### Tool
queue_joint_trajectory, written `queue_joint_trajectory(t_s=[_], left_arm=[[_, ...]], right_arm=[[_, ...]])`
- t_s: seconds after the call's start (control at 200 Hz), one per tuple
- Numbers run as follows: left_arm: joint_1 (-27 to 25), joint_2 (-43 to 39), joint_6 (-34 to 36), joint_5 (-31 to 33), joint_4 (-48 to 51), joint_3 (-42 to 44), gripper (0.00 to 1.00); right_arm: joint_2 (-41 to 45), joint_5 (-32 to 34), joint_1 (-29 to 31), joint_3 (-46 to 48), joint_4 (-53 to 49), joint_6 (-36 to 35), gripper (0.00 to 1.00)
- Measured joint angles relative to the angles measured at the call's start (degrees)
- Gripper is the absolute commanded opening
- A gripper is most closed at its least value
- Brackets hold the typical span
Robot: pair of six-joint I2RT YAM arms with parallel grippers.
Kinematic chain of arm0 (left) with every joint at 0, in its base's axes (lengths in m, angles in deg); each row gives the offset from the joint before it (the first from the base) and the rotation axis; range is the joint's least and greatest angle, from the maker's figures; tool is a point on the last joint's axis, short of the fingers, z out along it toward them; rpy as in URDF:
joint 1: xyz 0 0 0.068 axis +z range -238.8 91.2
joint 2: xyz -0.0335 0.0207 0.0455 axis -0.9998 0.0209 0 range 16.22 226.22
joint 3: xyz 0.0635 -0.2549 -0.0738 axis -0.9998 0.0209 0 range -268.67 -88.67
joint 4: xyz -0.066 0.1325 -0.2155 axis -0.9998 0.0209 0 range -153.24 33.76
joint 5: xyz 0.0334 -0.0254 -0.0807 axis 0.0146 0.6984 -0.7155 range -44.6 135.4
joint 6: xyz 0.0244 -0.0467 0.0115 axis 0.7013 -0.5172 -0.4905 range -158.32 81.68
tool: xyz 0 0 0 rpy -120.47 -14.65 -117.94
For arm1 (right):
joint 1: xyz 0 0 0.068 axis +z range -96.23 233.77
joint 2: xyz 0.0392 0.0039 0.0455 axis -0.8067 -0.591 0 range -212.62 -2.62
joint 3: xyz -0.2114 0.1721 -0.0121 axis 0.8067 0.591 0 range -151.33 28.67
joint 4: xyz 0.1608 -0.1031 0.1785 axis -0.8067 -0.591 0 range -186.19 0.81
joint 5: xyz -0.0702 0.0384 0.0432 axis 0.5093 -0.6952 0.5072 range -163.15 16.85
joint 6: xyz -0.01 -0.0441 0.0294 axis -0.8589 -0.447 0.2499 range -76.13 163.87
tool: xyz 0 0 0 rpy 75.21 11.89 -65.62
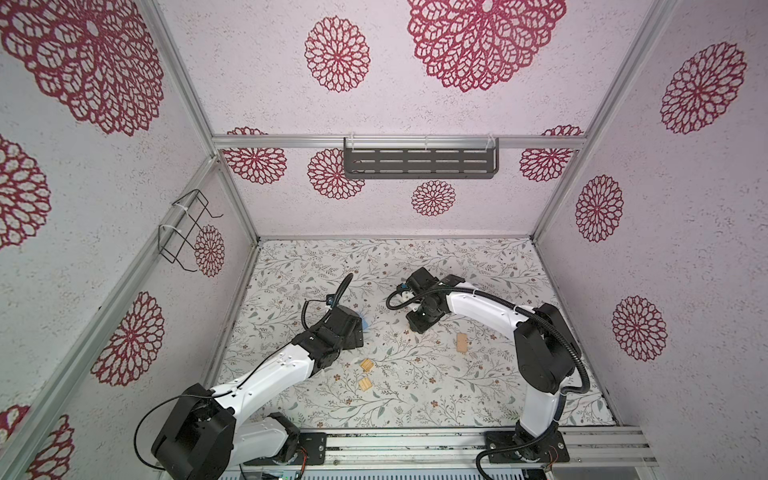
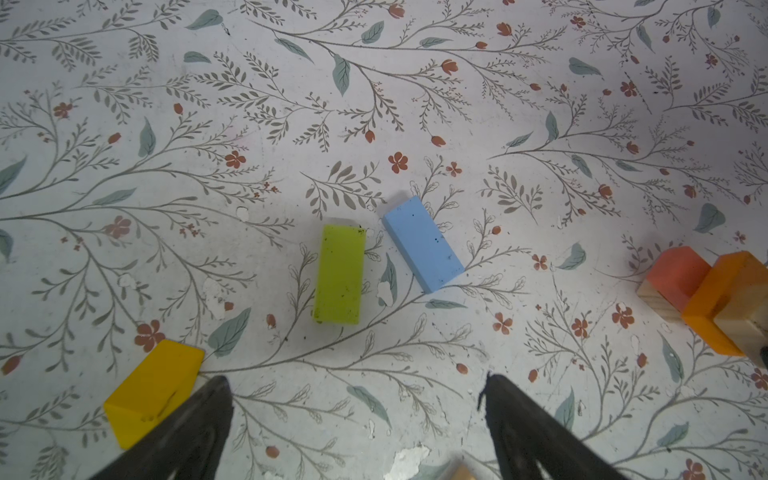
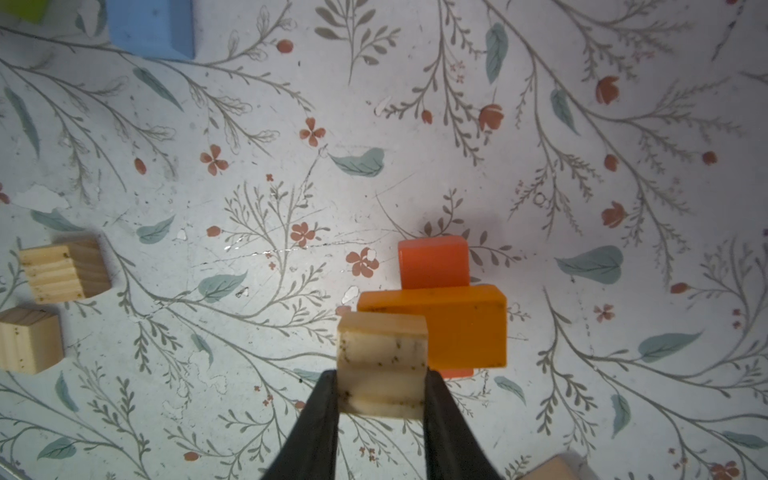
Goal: Build the wood block tower
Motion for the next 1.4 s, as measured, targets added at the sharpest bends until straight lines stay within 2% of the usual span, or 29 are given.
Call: queue_joint_trajectory(t_s=[0.365, 0.65, 1.076, 1.256, 1.401], left_arm=[[0.0, 0.0, 0.0, -0.17, -0.02, 0.2, 0.97], [0.0, 0.0, 0.0, -0.33, -0.02, 0.22, 0.97], [0.0, -0.35, 0.0, -0.98, -0.07, 0.28, 0.97], [0.0, -1.7, 0.0, -1.77, -0.74, 0.98, 0.97], [0.0, -1.55, -0.07, -2.78, -0.74, 0.55, 0.97]], right_arm=[[0.0, 0.26, 0.0, 0.0, -0.02, -0.04, 0.33], [0.0, 0.46, 0.0, 0.0, -0.04, -0.39, 0.51], [0.42, 2.4, 0.0, -0.02, -0.07, 0.28, 0.58], [4.15, 6.73, -0.2, -0.31, -0.87, 5.2, 0.58], [11.87, 9.38, -1.81, 2.19, -1.03, 12.66, 0.56]])
